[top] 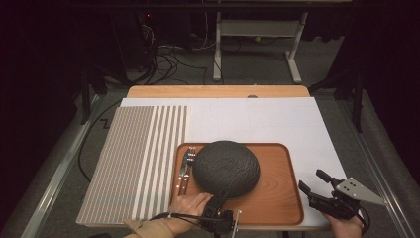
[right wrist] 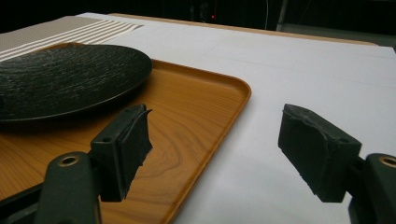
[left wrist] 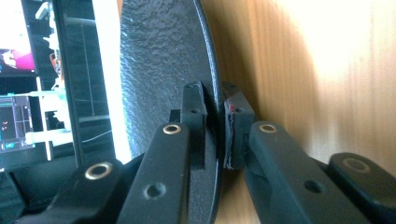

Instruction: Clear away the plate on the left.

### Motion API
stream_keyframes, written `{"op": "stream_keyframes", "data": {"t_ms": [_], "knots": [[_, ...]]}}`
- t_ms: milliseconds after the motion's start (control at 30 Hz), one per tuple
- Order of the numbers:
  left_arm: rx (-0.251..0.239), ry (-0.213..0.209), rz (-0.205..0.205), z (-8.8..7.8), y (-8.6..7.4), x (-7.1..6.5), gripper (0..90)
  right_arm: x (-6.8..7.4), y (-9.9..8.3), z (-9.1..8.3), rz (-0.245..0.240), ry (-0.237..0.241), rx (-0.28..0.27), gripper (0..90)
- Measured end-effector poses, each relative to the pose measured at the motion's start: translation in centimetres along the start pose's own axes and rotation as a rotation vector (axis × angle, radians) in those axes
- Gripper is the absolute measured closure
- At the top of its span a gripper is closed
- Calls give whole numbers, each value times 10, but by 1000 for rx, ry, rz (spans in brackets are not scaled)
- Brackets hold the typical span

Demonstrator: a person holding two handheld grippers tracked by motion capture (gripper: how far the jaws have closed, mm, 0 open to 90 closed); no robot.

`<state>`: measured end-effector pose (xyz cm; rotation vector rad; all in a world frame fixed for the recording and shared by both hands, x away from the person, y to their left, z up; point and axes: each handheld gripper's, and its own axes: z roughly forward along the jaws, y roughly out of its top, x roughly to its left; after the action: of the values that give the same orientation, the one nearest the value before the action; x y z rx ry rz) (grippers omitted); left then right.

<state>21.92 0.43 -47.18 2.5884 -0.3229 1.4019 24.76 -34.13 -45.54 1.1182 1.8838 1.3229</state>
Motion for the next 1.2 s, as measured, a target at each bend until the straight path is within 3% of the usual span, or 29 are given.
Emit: {"op": "stream_keyframes", "data": {"t_ms": [367, 433, 767, 1033, 1200], "knots": [[0, -16, -4, 2, 2, -3, 745, 0, 0, 0, 1, 2, 1, 254], [3, -24, 14, 3, 3, -3, 714, 0, 0, 0, 2, -1, 1, 254], [5, -55, 0, 6, 3, -7, 608, 0, 0, 0, 2, 4, 2, 254], [4, -46, -1, 3, 2, -5, 565, 0, 0, 0, 1, 3, 3, 254], [2, -40, -24, 1, -2, -4, 545, 0, 0, 1, -1, 3, 5, 254]]}}
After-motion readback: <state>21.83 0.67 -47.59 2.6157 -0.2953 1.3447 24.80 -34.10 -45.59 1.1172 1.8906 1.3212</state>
